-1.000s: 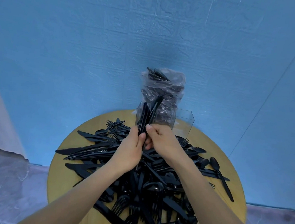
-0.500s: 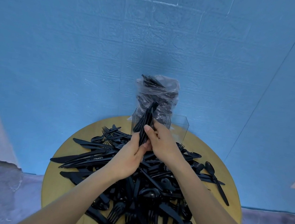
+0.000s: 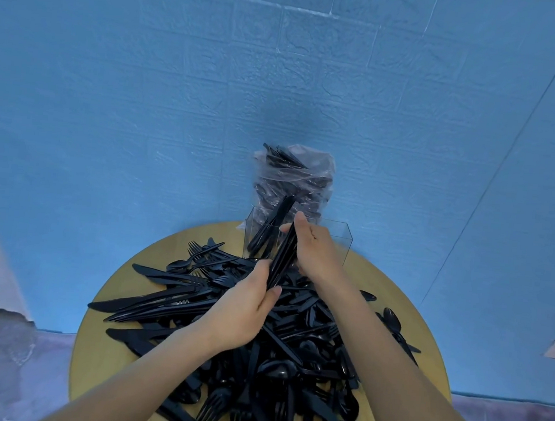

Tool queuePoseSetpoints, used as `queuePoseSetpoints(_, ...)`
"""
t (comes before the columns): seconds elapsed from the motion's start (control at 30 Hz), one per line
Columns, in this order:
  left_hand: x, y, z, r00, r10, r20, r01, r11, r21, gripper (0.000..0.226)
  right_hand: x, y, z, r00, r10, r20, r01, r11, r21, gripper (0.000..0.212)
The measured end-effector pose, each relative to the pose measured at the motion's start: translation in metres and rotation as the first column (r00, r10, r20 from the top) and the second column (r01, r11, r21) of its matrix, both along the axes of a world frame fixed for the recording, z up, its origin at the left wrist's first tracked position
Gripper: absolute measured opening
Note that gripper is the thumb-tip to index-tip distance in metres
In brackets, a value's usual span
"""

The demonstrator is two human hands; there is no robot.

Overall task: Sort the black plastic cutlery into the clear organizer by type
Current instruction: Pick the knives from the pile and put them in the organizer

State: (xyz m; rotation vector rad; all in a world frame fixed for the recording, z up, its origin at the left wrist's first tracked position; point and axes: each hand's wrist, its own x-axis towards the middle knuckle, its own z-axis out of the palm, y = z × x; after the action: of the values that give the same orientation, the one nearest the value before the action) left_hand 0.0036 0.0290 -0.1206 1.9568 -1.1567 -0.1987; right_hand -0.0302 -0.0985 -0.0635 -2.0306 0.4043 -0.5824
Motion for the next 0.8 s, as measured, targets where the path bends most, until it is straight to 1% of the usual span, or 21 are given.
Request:
queuePoseSetpoints(0.07, 0.007, -0.001, 0.000, 1.000, 0.016, 0.012, -0.016, 1.000, 0.004, 0.025, 0.001, -0.005, -0.002, 0.998, 0.052, -0.032, -0.048, 0.992, 0.116, 0.059)
queuePoseSetpoints(0.13, 0.013, -0.004, 0.001, 0.997, 0.036, 0.063, -0.037, 0.999, 0.022, 0.022, 0.002, -0.007, -0.002, 0.997, 0.054, -0.047, -0.042, 0.974, 0.222, 0.054)
queuePoseSetpoints(0.2, 0.017, -0.007, 0.003, 0.994, 0.039, 0.106, -0.045, 0.997, 0.060, 0.021, 0.006, -0.010, -0.001, 0.999, 0.040, -0.033, -0.028, 0.949, 0.314, 0.054)
queuePoseSetpoints(0.27, 0.022, -0.010, 0.007, 0.986, 0.038, 0.165, -0.050, 0.996, 0.074, 0.023, 0.013, -0.014, 0.001, 1.000, 0.031, 0.005, -0.031, 0.945, 0.326, 0.041)
queuePoseSetpoints(0.37, 0.037, -0.020, 0.015, 0.947, 0.053, 0.317, -0.081, 0.994, 0.076, 0.028, 0.029, -0.027, 0.002, 0.999, -0.053, 0.009, 0.046, 0.929, 0.368, 0.032)
queuePoseSetpoints(0.43, 0.050, -0.028, 0.019, 0.916, 0.064, 0.397, -0.103, 0.992, 0.076, 0.031, 0.041, -0.038, 0.004, 0.996, -0.084, -0.028, 0.089, 0.944, 0.318, 0.028)
queuePoseSetpoints(0.47, 0.058, -0.032, 0.020, 0.911, 0.063, 0.409, -0.102, 0.992, 0.075, 0.032, 0.048, -0.044, 0.005, 0.995, -0.093, -0.037, 0.099, 0.956, 0.275, 0.028)
queuePoseSetpoints(0.57, 0.080, -0.046, 0.024, 0.918, 0.063, 0.390, -0.093, 0.994, 0.060, 0.035, 0.066, -0.059, 0.008, 0.992, -0.128, 0.012, 0.124, 0.974, 0.187, 0.025)
queuePoseSetpoints(0.7, 0.109, -0.063, 0.029, 0.940, 0.090, 0.330, -0.105, 0.994, 0.027, 0.035, 0.087, -0.077, 0.006, 0.983, -0.161, 0.090, 0.142, 0.972, 0.188, 0.020)
queuePoseSetpoints(0.8, 0.128, -0.070, 0.029, 0.935, 0.169, 0.313, -0.167, 0.985, -0.031, 0.037, 0.102, -0.094, 0.008, 0.965, -0.218, 0.147, 0.190, 0.964, 0.186, 0.022)
